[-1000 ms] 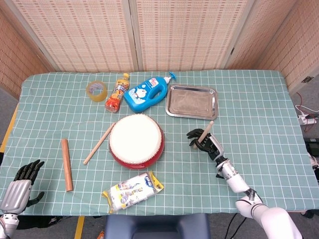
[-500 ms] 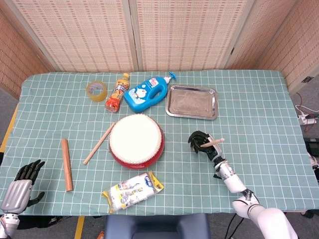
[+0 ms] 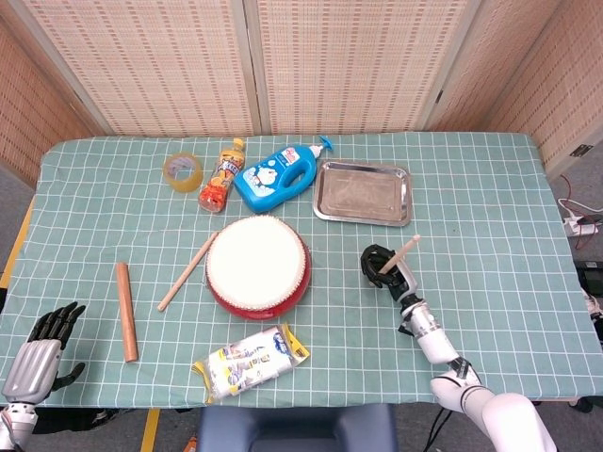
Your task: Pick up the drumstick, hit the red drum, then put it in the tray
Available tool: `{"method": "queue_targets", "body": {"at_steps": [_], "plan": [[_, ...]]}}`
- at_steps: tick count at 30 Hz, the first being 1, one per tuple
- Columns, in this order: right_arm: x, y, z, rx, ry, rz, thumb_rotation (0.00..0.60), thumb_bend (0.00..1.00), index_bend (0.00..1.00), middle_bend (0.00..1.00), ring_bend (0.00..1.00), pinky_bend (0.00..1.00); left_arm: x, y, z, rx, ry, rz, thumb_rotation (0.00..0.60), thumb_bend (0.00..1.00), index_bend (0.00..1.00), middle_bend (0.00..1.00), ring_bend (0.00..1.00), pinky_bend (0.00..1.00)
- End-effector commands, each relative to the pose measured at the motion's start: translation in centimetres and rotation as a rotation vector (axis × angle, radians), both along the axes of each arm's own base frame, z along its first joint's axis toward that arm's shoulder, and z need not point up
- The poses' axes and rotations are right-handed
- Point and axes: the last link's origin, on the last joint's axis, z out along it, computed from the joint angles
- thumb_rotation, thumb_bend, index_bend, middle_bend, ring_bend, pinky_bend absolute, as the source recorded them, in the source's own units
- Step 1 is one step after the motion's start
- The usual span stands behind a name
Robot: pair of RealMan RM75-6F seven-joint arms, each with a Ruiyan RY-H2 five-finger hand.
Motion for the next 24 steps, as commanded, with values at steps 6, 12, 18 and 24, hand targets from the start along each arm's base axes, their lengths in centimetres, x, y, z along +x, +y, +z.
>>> {"method": "queue_targets", "body": {"at_steps": [6,12,18,24], "plan": [[0.3,-0.2,-0.3,0.002,-0.018,-0.019,0.539,0.49,0.8,0.78,0.87,1.0,0.0,0.1,0.0,-0.001,0.0,-0.001,0.6,0.23,0.0,0.0,0.0,0.0],[0.5,-0.3,-0.4,-0.015,-0.021,-0.028,0.539,0.49,0.87,0.85,0.95,1.0,0.0,0.1,0.0,0.0,0.0,0.001,0.6,0.23,0.0,0.0,0.0,0.0],[0.9,-0.3,-0.1,-0.042,-0.041,-0.029,0.538,0.5,0.99,0.95,1.0,1.0,0.0,0.1,0.0,0.002,0.001,-0.001,0.6,0.23,0.0,0.0,0.0,0.0],[1.0,-0.2,0.8,-0.061,-0.057,-0.009,0.539,0.53,1.0,0.96,1.0,1.0,0.1,0.0,0.0,0.003,-0.022,-0.008,0.6,0.23,0.0,0.0,0.0,0.0]]}}
